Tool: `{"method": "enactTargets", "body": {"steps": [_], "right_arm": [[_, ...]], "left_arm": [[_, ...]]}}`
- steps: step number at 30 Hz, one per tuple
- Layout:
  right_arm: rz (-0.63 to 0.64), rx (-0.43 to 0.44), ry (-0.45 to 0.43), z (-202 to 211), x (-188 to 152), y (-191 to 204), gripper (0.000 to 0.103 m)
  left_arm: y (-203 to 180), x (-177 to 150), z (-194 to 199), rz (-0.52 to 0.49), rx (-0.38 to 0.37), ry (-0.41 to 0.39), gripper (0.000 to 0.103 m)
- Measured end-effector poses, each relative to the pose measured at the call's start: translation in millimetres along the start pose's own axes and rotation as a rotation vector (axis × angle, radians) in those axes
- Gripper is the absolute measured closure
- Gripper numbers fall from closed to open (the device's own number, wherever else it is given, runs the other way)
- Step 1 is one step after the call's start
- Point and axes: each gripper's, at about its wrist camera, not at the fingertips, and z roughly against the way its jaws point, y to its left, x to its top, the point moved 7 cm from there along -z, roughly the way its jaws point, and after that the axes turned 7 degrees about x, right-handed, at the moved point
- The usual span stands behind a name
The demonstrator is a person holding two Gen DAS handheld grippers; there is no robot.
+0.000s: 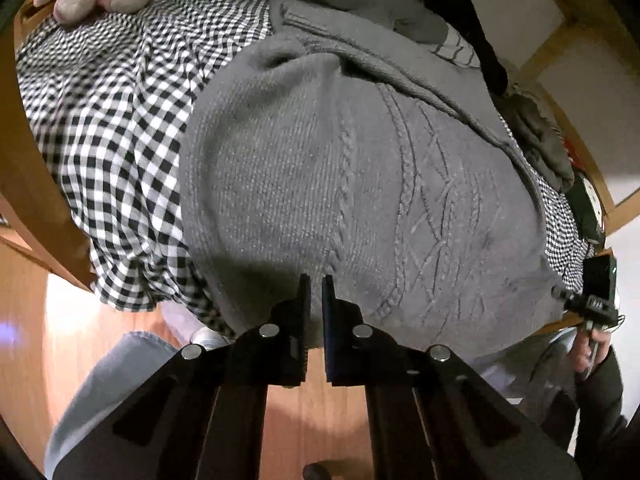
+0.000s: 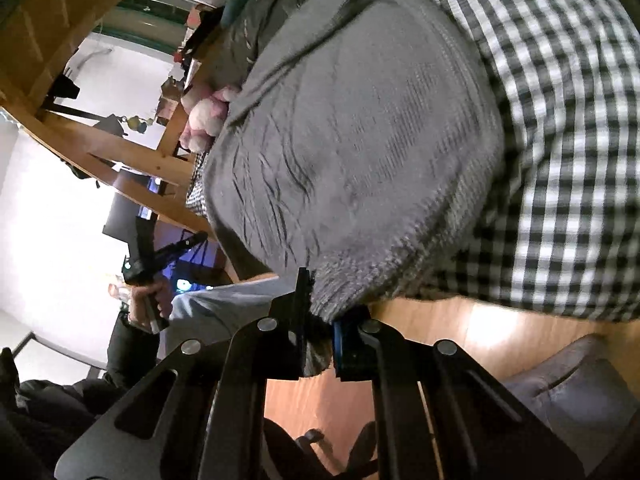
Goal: Fold large clothes
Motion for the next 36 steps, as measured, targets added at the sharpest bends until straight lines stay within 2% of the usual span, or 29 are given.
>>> {"method": "enactTargets", "body": {"steps": [2,3,4,5,7,9,11,14,19,20,21,22,27,30,32,33,34,36], "right_arm": [[0.017,-0.027,0.017,-1,5,7,0.093],[0.023,-0.041,0.028,-1,3,10,0.093],[0.033,-0.040,0.039,-2,3,12,0.093],[0.042,-0.043,0.047,-4,2,15,0.093],[0.049,-0.049,0.060,-10,0,15,0.093],[0.038,-0.037,0.060,-15,-1,9,0.093],[0.016,-0.025,0.056,-21,-1,4,0.093],[-0.002,-0.020,0.057,-28,-2,0,0.093],[0.008,-0.013,0.047,-28,-3,2,0.093],[0.006,-0.011,0.043,-27,-4,2,0.093],[0.003,-0.012,0.042,-28,-4,2,0.093],[0.000,-0.011,0.042,-27,-5,2,0.093],[-0.009,-0.015,0.041,-23,-10,-3,0.093],[-0.018,-0.001,0.035,-20,-11,-2,0.093],[-0.024,0.032,0.026,-16,-10,2,0.093],[-0.023,0.041,0.025,-15,-10,3,0.093],[-0.019,0.048,0.025,-14,-9,5,0.093],[-0.015,0.056,0.024,-12,-6,9,0.093]], "left_arm": [[5,0,-3,0.018,0.021,0.025,0.095],[8,-2,-5,0.026,0.038,0.036,0.066],[14,-9,-14,0.043,0.095,0.049,0.012],[18,-13,-15,0.060,0.150,0.033,0.005],[21,-20,-16,0.066,0.173,-0.005,0.006],[23,-30,-33,0.029,0.183,0.053,0.006],[22,-35,-44,0.026,0.161,0.070,0.006],[21,-39,-62,0.061,0.114,0.106,0.006],[24,-45,-85,0.095,0.096,0.203,0.006],[25,-45,-87,0.101,0.095,0.215,0.011],[26,-45,-88,0.107,0.093,0.213,0.049],[29,-45,-89,0.115,0.090,0.226,0.093],[35,-47,-80,0.134,0.037,0.224,0.094],[34,-38,-67,0.145,-0.033,0.207,0.094],[33,-27,-49,0.147,-0.079,0.174,0.094],[31,-32,-38,0.142,-0.094,0.157,0.094],[20,-26,-29,0.141,-0.112,0.132,0.094],[17,-17,-18,0.133,-0.126,0.097,0.094]]}}
